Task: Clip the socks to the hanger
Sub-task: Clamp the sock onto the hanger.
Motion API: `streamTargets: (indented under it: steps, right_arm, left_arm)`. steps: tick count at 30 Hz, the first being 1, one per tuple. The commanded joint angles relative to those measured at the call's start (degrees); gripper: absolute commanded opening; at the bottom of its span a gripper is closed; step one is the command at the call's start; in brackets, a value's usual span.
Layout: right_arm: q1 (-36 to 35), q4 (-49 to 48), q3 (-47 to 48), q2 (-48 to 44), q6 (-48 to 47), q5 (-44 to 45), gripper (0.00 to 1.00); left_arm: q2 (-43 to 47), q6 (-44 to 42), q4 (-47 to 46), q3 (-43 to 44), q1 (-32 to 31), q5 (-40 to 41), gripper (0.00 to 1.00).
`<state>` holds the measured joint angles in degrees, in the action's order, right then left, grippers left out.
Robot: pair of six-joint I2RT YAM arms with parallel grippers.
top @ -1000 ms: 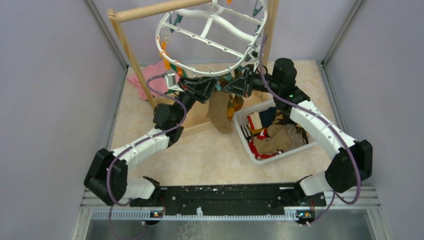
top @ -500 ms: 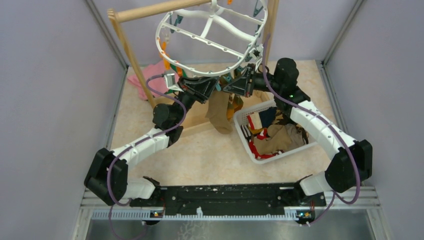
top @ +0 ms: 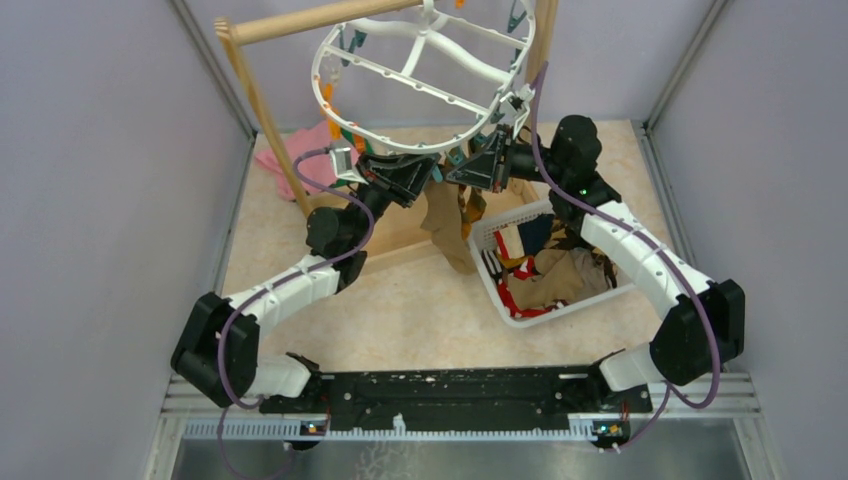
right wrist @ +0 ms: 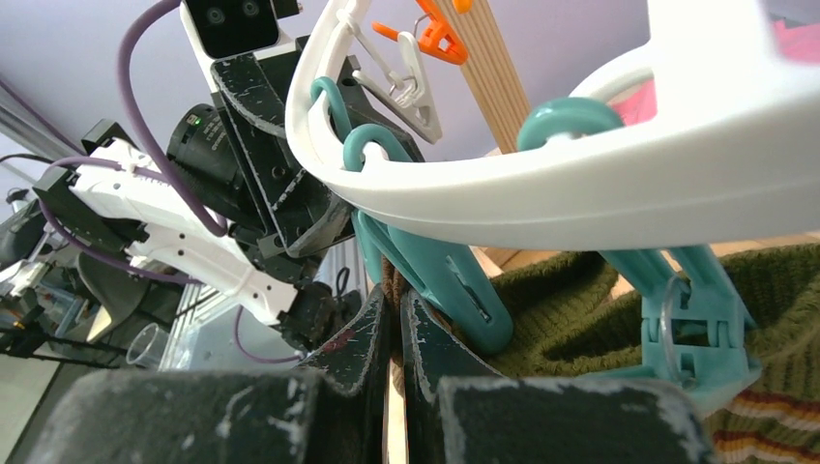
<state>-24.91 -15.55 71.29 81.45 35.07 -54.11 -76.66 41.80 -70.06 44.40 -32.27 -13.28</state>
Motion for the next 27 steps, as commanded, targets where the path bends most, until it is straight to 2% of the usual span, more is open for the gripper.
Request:
streamTargets:
  steps: [1,3,8,11,19,21,27]
  right_arm:
    - [0.6,-3.4,1.9,-1.5,1.0,-0.9,0.0]
    - [0.6,-2.5,1.9,-1.6,0.3,-0.4,0.0]
    - [0.6,-1.2,1.5,-1.7,-0.9,0.2,0.0]
    - [0.6,-0.8,1.4,-1.7,-1.3,0.4,0.0]
    - [1.0,0.4,1.1,-2.3,-3.2,0.5,0.0]
    - [1.1,1.4,0.8,-2.7,-4.3,0.5,0.07]
    - [1.4,7.3,0.0,-4.7,-11.3,0.0,0.4]
  left_arm:
    - [-0.7,-0.8,-4.6,0.0,0.2,-1.3,0.08]
    - [-0.6,-0.7,-4.9,-0.2,0.2,-1.2,0.11]
    - [0.1,-0.6,-4.5,-0.5,0.2,-0.9,0.46]
    - [0.7,-0.7,-4.0,-0.6,0.2,-0.6,0.6]
    - [2.7,-0.6,-2.3,-1.6,0.2,-0.6,0.82]
    - [3.9,-0.4,-1.4,-2.7,0.2,-0.5,0.86]
    - [9.8,0.1,2.7,-8.1,0.2,-2.1,0.9]
